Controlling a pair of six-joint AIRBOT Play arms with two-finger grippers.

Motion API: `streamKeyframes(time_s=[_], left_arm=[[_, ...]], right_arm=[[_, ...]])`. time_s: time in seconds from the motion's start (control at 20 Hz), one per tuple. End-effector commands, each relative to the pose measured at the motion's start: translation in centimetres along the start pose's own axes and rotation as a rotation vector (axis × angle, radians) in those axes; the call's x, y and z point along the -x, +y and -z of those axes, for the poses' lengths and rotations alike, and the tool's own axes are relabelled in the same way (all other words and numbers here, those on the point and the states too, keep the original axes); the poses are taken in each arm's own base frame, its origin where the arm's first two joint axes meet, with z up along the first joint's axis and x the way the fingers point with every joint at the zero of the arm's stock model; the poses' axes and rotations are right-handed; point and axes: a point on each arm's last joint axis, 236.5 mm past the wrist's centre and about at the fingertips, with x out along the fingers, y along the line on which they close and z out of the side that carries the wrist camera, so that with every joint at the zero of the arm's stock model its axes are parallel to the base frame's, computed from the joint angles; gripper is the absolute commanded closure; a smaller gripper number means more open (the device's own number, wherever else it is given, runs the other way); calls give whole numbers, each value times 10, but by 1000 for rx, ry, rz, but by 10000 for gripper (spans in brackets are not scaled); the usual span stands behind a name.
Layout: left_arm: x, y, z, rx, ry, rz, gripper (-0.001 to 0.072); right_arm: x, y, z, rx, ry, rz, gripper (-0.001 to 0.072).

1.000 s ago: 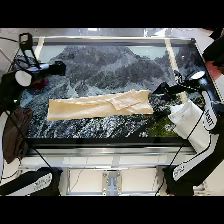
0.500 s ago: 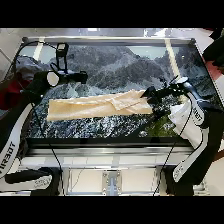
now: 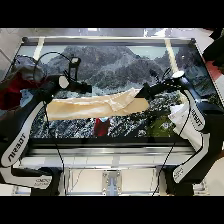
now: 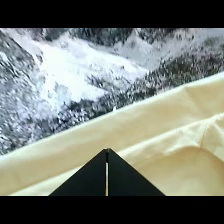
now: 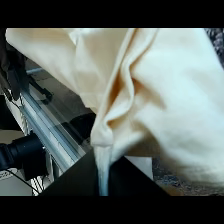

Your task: Fold the shirts.

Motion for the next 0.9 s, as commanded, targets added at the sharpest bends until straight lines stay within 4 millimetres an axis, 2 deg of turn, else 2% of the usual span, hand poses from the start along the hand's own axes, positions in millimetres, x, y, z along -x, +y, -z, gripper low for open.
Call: streamKeyframes(time_s=[0.0,0.1,0.2,0.25,0.35,0.45,0.55,0.6,0.7,0.75,0.85], left_arm=[[-26,-31,51,-28,195,58,696],[-40,-74,66,-92,231,158,696],[-47,-120,80,-158,249,269,696],[-52,-136,83,-174,245,292,696],[-59,-150,79,-198,203,291,696],[-56,-149,65,-197,154,282,696],[-35,-129,38,-169,90,262,696],[-16,-111,19,-141,37,244,696],[31,-68,-18,-79,-76,199,696],[60,-43,-35,-46,-138,168,696],[123,4,-55,14,-250,101,696]], right_arm=[[31,59,10,114,-39,-16,699],[46,87,22,153,-50,-6,699],[56,105,31,171,-64,25,699],[57,113,35,180,-68,37,699],[55,127,41,195,-63,43,699],[50,143,41,225,-55,47,699],[46,164,34,265,-85,53,699],[43,175,25,283,-123,60,700],[34,190,5,305,-213,98,700],[24,196,-5,312,-254,119,700],[-9,209,-11,339,-270,124,700]])
